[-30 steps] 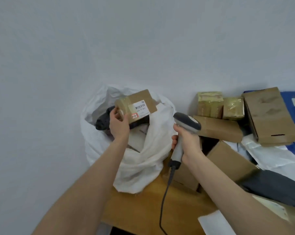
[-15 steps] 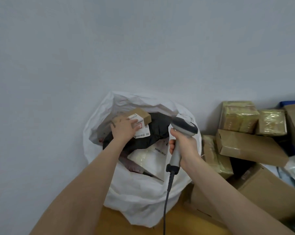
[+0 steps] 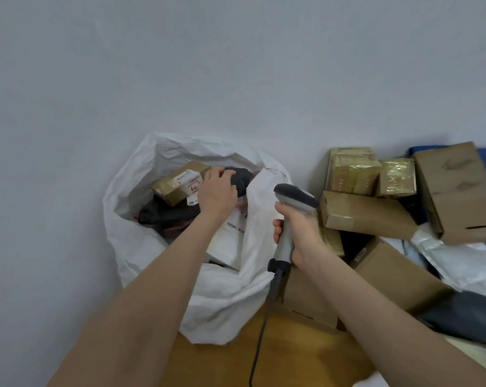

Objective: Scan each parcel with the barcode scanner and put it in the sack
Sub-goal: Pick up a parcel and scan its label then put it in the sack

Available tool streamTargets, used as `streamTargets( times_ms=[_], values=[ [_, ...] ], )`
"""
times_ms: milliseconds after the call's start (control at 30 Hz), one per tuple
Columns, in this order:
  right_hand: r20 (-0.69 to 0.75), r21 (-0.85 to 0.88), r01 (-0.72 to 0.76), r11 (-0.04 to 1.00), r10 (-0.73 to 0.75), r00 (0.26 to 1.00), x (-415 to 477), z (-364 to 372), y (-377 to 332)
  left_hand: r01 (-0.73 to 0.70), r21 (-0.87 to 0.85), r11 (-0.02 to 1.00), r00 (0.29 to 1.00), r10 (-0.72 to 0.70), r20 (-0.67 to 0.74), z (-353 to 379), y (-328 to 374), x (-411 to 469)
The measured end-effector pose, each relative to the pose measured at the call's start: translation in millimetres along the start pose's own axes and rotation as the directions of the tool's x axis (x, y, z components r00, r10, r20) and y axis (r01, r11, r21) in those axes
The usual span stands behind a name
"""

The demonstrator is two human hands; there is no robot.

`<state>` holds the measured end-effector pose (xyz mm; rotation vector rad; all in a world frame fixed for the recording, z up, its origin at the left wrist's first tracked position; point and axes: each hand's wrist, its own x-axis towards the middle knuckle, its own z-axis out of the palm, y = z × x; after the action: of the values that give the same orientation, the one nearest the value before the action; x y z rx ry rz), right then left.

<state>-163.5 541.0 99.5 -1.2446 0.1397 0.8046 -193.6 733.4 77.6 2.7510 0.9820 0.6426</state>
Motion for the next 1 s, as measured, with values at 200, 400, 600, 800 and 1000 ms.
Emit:
streamTargets(
  times_ms=[200,400,600,800,1000],
  values=[
    [-0.052,0.058,-0.039,0.998,0.042,0.998,-38,-76,2,-0.092,-0.137,0.986,0.984,0.111,0.14,22,94,-67],
    [-0.061,0.067,-0.052,0.996,0.056,0.997,-87,-181,10,-0.085,-0.188,0.979,0.958,0.132,0.256,40,184,-150],
    [-0.071,0.077,-0.106,0.991,0.111,0.991,-127,-288,14,-0.073,-0.209,0.975,0.924,0.145,0.355,63,270,-227],
    [-0.164,0.069,-0.079,0.995,0.089,0.982,-141,-366,2,-0.101,-0.183,0.978,0.866,0.177,0.468,86,329,-268],
    [-0.339,-0.037,-0.069,0.997,0.052,0.939,-126,-438,-12,0.098,-0.189,0.977,0.768,0.047,0.639,117,343,-290]
  ],
)
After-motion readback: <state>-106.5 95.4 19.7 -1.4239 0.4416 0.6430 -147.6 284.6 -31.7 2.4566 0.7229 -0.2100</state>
